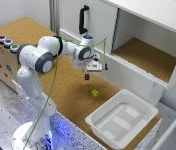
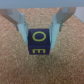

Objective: Turn the purple block left

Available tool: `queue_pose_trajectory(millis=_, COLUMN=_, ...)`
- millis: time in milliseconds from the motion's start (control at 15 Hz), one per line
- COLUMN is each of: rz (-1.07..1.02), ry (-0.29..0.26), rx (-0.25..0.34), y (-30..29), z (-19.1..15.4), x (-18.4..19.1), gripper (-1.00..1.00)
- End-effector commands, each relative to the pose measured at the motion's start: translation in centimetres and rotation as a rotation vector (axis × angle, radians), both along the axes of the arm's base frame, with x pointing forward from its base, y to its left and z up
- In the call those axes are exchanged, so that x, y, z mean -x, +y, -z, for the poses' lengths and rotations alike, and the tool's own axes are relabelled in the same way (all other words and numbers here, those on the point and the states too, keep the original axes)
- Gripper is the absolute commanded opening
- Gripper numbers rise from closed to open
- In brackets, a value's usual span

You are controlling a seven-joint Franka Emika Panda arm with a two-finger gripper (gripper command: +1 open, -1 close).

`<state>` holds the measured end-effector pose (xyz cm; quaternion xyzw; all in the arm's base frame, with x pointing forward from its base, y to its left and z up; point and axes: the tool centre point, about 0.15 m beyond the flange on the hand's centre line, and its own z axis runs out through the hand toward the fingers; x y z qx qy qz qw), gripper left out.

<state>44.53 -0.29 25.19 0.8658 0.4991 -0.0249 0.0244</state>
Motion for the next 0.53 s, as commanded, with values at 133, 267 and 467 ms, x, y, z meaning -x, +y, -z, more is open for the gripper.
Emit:
queue_pose_trajectory(millis=133, rz=-0.314, ry=0.064, rx=-0.068, y=1.6, z=2.5, x=0.9, gripper=-1.0)
queue_pose_trajectory(millis=267, rz=-0.429, ry=0.044, rx=-0.077, y=1.8, z=3.2, x=1.5, gripper=-1.0)
queue_pose_trajectory(millis=467, rz=-0.51, ry=0.074, rx=-0.093, y=1.4, z=4.0, x=2.4, gripper=-1.0)
